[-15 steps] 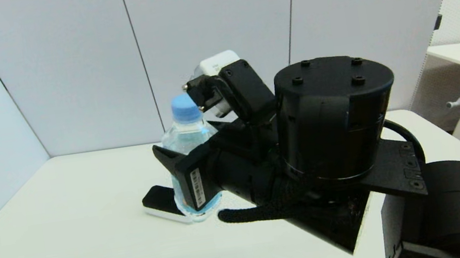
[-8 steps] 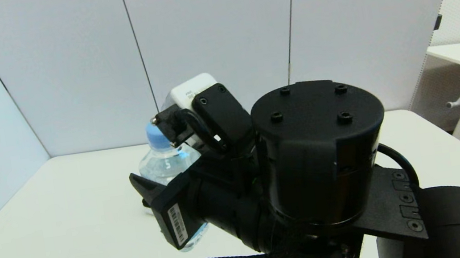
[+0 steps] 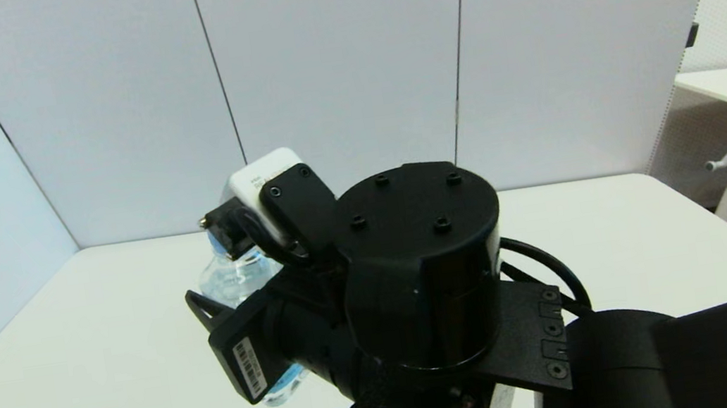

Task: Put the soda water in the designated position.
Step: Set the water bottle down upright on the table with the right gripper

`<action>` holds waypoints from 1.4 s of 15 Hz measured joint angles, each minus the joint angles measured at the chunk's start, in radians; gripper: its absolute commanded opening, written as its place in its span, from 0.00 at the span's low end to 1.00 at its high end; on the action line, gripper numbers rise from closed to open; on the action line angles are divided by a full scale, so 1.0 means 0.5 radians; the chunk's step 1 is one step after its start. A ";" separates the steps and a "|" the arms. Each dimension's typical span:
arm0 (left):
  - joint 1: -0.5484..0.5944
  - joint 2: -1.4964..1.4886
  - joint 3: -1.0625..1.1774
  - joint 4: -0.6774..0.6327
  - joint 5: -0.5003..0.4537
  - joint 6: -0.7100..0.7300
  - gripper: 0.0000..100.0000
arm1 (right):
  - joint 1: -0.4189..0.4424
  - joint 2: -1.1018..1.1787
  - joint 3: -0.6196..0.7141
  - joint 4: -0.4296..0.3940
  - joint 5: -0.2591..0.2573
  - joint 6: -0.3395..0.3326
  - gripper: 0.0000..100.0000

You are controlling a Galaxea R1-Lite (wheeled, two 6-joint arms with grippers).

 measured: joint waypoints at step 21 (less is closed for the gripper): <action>0.000 0.000 0.000 0.000 -0.001 0.000 1.00 | -0.006 0.691 -0.571 0.029 -0.002 -0.021 0.00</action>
